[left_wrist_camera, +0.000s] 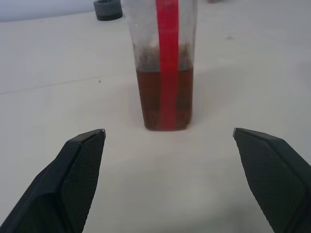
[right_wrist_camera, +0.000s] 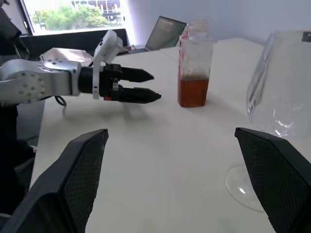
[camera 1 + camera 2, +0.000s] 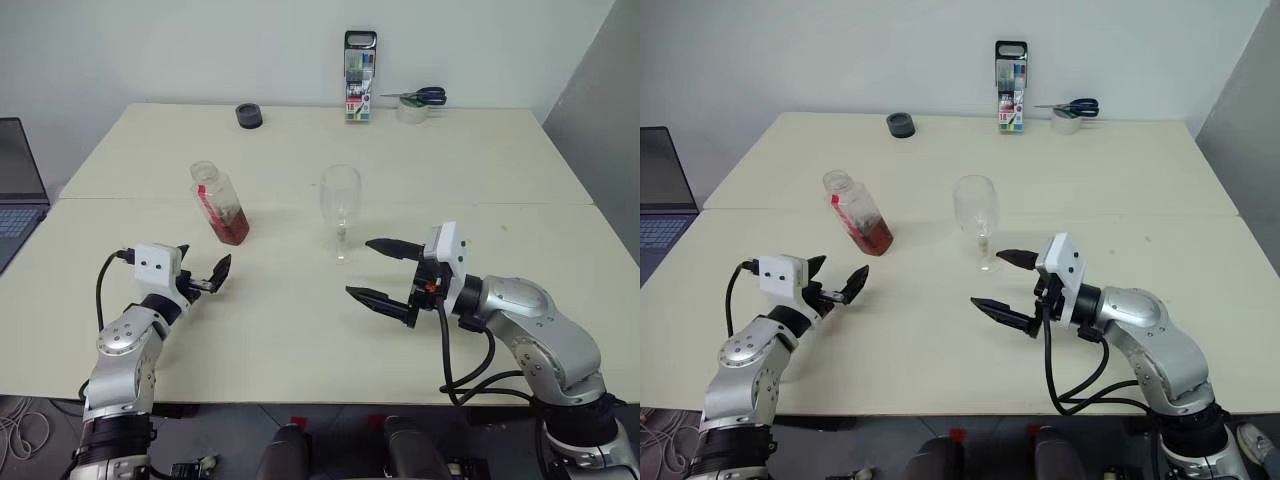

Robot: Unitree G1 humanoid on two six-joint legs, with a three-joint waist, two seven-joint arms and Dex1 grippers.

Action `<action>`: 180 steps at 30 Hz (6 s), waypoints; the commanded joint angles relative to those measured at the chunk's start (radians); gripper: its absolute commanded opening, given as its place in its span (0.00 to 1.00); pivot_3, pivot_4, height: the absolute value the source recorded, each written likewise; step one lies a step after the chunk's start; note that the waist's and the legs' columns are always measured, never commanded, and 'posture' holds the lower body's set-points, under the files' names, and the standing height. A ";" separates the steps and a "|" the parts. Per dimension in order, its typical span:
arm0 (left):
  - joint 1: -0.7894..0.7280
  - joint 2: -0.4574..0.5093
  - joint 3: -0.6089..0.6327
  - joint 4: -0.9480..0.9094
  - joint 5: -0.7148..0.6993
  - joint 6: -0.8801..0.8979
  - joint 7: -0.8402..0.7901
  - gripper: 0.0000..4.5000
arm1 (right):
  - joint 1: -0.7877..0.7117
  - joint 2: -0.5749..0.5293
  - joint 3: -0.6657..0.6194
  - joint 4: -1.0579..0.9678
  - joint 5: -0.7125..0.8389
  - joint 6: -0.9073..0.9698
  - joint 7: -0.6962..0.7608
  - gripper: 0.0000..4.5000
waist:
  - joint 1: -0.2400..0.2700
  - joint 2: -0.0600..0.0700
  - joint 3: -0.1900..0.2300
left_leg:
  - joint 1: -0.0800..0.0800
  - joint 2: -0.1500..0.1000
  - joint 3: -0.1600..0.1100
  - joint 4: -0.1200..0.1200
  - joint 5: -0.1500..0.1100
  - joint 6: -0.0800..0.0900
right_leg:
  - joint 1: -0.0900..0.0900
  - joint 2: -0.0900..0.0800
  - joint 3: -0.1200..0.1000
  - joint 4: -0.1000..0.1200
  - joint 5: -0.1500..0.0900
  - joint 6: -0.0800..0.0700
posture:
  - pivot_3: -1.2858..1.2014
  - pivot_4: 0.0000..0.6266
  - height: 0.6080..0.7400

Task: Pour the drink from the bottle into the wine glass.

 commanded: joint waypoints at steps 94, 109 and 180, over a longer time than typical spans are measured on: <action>-0.910 0.140 -0.515 0.713 0.786 -0.852 0.250 0.38 | -0.146 -0.172 -0.210 0.064 0.119 0.035 -0.053 1.00 | -0.002 0.000 0.000 | -0.006 -0.002 -0.002 0.001 0.000 0.000 | -0.003 0.000 -0.002 -0.001 0.000 0.000 | 0.52 0.24 1.00; -0.993 0.155 -0.595 0.799 0.932 -0.910 0.445 0.38 | -0.141 -0.191 -0.224 0.046 0.148 0.057 -0.073 1.00 | -0.002 0.000 0.000 | -0.006 -0.003 -0.002 0.002 0.000 -0.001 | -0.003 -0.001 -0.002 -0.001 0.000 0.000 | 0.52 0.24 1.00; -1.128 0.186 -0.747 0.933 1.131 -0.958 0.716 0.38 | -0.119 -0.148 -0.200 0.033 0.179 -0.016 -0.096 1.00 | -0.002 -0.001 0.000 | -0.006 -0.004 -0.002 0.003 0.001 -0.002 | -0.004 -0.001 -0.002 0.005 0.000 0.000 | 0.52 0.24 1.00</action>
